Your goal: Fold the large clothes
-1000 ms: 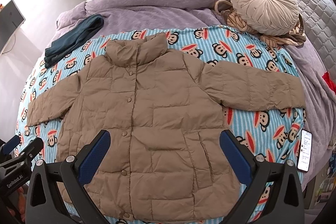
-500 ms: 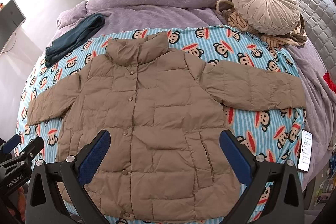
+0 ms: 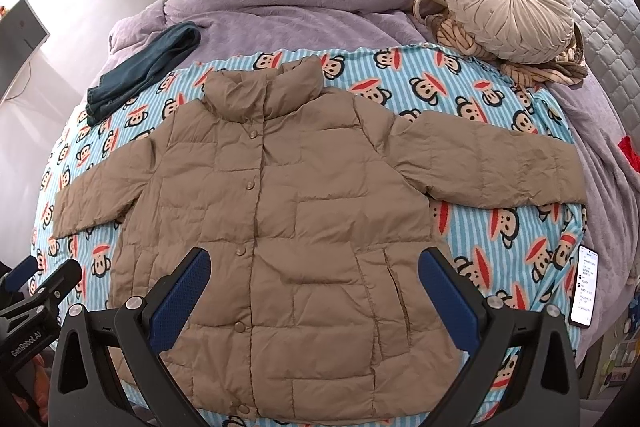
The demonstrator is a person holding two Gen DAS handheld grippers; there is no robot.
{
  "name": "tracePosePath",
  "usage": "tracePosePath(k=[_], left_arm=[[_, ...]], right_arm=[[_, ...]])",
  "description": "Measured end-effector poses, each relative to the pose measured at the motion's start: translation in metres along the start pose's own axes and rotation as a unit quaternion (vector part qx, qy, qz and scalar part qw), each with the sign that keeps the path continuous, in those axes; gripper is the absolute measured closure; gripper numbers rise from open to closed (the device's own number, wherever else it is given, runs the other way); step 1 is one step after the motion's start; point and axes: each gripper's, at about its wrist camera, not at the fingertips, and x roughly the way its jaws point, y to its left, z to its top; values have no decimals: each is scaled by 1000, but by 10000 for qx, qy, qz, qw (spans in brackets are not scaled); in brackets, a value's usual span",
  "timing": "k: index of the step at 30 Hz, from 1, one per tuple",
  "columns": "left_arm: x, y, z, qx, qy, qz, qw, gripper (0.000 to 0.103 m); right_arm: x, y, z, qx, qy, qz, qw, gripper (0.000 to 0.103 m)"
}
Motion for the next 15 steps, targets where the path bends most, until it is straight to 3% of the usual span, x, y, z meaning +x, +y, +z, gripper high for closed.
tracePosePath(k=[7,10,15], left_arm=[[1,1,-1,-16,22,-4,10000,0],[3,2,-2,-27,55,-33,10000,0],[11,9,-4,-117,180,-212,9995,0]], right_arm=[[6,-4,-2,-192,158,-417,9988,0],[8,-4,0,-102,9,-168,9998,0],[12,0,-2,-184,88,-149,9997,0]])
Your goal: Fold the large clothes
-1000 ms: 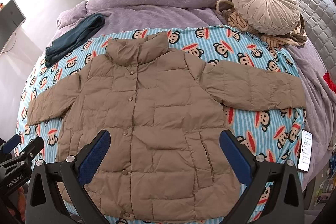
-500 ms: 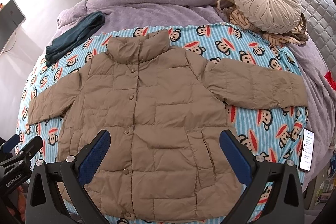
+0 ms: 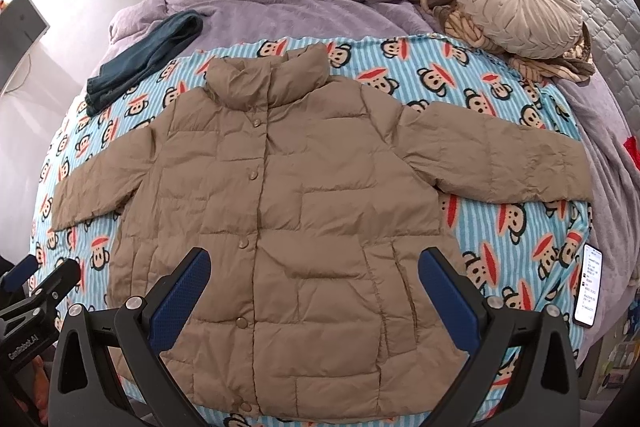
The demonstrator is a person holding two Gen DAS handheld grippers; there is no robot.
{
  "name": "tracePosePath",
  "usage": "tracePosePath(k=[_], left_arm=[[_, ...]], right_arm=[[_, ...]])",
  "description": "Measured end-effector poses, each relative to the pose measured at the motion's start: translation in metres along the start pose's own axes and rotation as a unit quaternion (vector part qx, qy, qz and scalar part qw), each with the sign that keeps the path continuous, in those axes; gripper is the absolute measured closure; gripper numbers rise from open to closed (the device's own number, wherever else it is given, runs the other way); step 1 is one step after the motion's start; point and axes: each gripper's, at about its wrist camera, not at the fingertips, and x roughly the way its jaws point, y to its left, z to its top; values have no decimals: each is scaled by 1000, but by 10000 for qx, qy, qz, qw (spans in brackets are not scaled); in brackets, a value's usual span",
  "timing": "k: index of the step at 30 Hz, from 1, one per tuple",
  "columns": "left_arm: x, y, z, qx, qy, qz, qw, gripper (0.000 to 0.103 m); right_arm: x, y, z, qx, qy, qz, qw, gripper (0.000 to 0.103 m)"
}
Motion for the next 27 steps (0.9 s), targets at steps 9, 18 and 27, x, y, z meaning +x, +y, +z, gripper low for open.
tracePosePath(k=[9,18,27], left_arm=[[33,39,-6,-440,179,-344,9983,0],[93,127,-12,-1257,43,-470,9909,0],[170,237,0,-2248,-344,-591,9720,0]], right_arm=[[20,29,1,-331,-281,176,9989,0],[82,84,-6,-527,812,875,9914,0],[141,151,-22,-842,1500,1188,9779,0]])
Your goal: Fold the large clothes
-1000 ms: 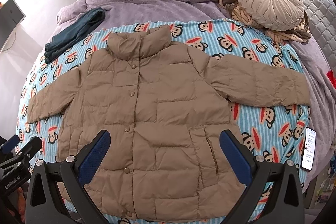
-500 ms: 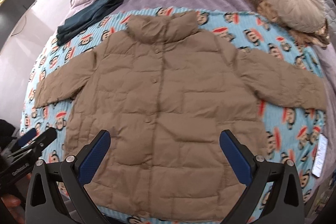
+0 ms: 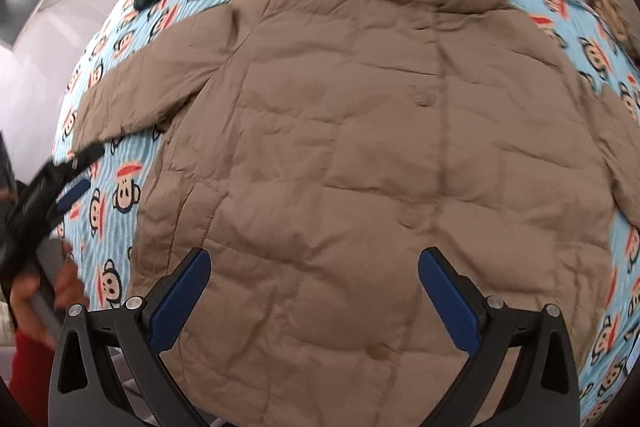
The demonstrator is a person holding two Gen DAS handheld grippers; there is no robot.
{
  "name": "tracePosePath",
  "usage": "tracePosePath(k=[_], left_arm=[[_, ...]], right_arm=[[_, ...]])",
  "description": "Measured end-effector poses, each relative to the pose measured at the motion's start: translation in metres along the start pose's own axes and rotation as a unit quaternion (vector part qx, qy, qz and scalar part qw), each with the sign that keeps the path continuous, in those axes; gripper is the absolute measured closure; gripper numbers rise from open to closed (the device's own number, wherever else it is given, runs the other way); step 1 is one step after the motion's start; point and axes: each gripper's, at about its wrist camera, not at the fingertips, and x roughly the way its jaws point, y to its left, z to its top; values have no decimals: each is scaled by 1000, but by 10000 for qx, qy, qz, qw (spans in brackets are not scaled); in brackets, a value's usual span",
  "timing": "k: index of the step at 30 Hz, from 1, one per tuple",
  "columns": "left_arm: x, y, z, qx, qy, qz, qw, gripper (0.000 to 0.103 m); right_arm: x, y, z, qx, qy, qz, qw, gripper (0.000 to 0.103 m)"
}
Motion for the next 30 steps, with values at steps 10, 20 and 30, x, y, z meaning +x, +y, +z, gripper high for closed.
tracePosePath(k=[10,20,30], left_arm=[[66,93,66,-1471,-221,-406,9880,0],[87,97,117,-1464,-376,-538,9870,92],[0,39,125,-224,-1095,-909,9896,92]], right_arm=[[36,30,28,-79,-43,221,9997,0],[59,66,83,-183,-510,569,9969,0],[95,69,133,642,-747,1437,9847,85]])
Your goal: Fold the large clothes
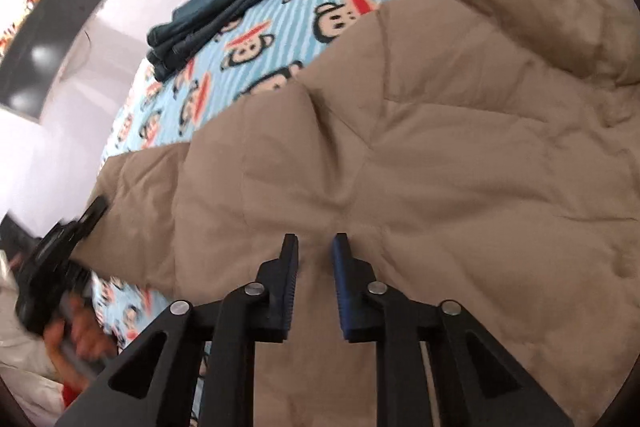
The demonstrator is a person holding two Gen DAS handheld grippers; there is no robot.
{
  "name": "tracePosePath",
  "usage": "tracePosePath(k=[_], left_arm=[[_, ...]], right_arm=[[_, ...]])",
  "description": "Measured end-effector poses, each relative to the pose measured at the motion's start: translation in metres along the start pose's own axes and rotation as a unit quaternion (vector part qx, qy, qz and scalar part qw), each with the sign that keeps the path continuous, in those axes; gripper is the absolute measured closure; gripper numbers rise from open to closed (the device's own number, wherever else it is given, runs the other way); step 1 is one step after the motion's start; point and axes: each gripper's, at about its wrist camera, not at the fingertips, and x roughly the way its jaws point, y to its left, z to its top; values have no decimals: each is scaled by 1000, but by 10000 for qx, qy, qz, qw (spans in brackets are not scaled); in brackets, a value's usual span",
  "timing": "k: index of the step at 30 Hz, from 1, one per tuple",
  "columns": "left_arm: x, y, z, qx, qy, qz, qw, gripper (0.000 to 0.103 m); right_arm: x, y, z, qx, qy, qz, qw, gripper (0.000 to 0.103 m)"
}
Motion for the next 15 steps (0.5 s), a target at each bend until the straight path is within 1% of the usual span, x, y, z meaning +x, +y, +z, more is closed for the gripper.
tracePosePath(k=[2,3,6,9,12,13,15], left_arm=[[-10,-23,0,280,-57,-148,9995,92],[-13,-38,0,434,-65,-266,9987,92],[-22,-78,-6,856,-11,-565,9947,92],[-16,-125,-16,1204,161,-935,9882,92],[-2,-174,-31,1599,371,-1185,9793,92],[5,-191,-38,1731,470,-1232,9760,92],[17,-220,-55,1948,671,-1320,9696,92]], right_arm=[[13,2,3,-34,-5,201,9998,86],[23,3,4,6,67,312,9995,86],[49,3,3,156,269,410,9987,86],[64,4,3,118,387,456,9981,86],[59,1,8,159,512,683,9962,86],[52,-3,8,197,527,758,9955,86],[30,-16,7,231,426,830,9954,86]])
